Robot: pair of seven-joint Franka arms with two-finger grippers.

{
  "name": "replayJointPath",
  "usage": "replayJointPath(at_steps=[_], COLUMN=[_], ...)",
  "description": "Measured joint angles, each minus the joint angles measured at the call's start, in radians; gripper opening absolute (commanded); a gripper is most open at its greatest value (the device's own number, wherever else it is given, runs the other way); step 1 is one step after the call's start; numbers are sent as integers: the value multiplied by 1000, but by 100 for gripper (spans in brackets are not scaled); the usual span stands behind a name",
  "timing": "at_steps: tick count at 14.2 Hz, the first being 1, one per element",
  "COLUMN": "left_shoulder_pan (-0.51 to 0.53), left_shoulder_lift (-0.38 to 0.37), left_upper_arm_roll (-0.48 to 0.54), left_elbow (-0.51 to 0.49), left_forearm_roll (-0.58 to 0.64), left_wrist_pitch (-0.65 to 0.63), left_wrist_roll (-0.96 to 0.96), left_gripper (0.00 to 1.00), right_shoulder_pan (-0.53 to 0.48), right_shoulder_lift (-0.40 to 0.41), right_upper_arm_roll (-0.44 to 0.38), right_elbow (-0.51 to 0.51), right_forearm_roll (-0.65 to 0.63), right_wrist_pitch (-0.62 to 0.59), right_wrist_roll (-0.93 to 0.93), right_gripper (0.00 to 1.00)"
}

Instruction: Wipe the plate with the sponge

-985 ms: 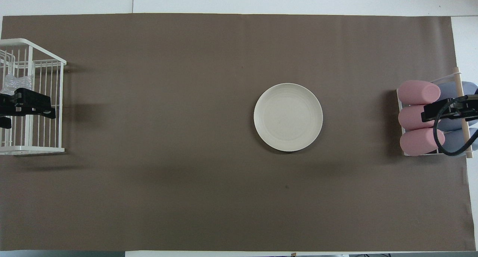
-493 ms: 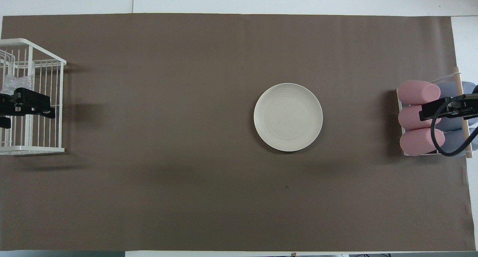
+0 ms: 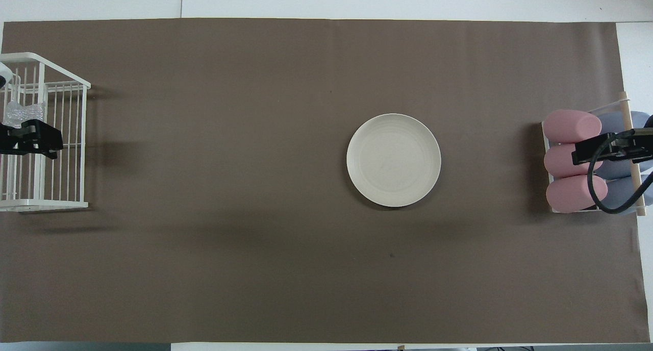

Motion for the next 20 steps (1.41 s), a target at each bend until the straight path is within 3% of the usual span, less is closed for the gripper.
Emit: replayJointPath(at_steps=[4, 8, 11, 17, 20], left_shoulder_pan=[-41, -42, -32, -13, 2], left_shoulder_lift=[138, 265, 306, 317, 317], left_upper_arm_roll=[-2, 5, 9, 12, 13], left_elbow=[-53, -96, -111, -111, -111], left_forearm_roll=[327, 507, 580, 599, 612], left_wrist_pitch=[99, 212, 258, 292, 310], left_wrist_roll=[-26, -145, -180, -180, -180], left_gripper=[100, 100, 100, 100, 94], right_shoulder_pan=[0, 0, 0, 1, 1], right_shoulder_lift=[0, 0, 0, 0, 0], right_upper_arm_roll=[0, 0, 1, 8, 23], right_elbow=[0, 0, 0, 0, 0], right_forearm_roll=[0, 0, 0, 0, 0], right_wrist_pitch=[0, 0, 0, 0, 0], right_wrist_roll=[0, 0, 0, 0, 2], right_gripper=[100, 100, 100, 100, 100])
